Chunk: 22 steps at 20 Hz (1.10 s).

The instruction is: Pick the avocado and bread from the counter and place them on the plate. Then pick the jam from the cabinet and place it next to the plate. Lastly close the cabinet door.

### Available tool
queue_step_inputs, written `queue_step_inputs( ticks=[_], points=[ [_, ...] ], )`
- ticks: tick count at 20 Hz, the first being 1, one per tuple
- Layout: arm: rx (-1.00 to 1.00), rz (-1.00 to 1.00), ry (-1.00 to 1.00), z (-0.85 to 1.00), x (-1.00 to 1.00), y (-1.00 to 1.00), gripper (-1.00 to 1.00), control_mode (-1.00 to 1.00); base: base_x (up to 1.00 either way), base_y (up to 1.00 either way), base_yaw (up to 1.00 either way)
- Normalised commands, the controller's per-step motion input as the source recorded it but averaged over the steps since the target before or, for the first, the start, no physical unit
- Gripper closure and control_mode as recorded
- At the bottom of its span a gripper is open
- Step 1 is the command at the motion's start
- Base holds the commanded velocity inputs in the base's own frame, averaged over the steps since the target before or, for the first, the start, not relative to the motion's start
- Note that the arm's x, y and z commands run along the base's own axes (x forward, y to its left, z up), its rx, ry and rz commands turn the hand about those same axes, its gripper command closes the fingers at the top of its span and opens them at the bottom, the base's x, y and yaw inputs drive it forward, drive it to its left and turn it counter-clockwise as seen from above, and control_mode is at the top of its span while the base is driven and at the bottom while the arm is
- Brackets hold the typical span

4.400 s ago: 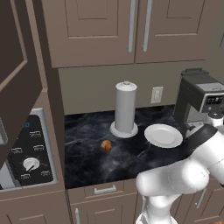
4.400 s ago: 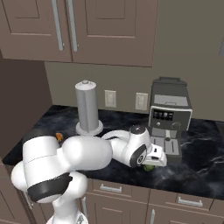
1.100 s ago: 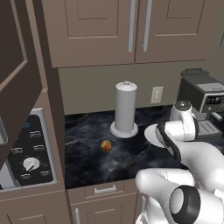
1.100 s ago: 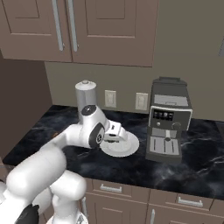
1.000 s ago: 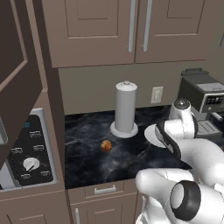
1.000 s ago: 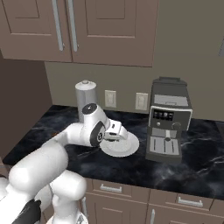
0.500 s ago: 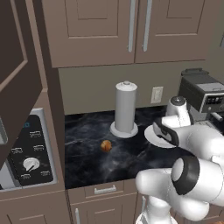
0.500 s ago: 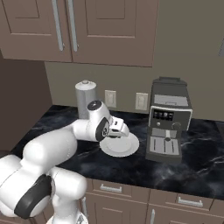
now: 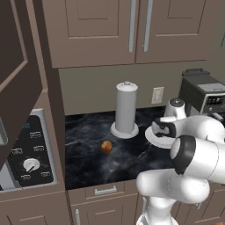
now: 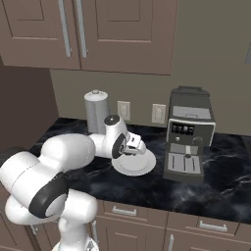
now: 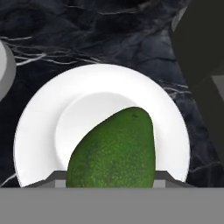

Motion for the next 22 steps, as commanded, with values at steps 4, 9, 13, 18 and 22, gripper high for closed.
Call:
queue_step_inputs(
  ticks=[4, 9, 13, 18, 22],
  points=[
    [0.04, 0.00, 0.00, -0.19, 0.22, 0.00, 1.00, -1.00, 0.00, 0.00, 0.00],
    [0.02, 0.00, 0.00, -0.19, 0.20, 0.00, 1.00, -1.00, 0.00, 0.00, 0.00],
    [0.01, 0.00, 0.00, -0.17, 0.14, 0.00, 1.00, -1.00, 0.00, 0.00, 0.00],
    [0.00, 0.00, 0.00, -0.03, 0.03, 0.00, 1.00, -1.00, 0.00, 0.00, 0.00],
    [0.00, 0.00, 0.00, 0.00, 0.00, 0.00, -1.00, -1.00, 0.00, 0.00, 0.00]
  ],
)
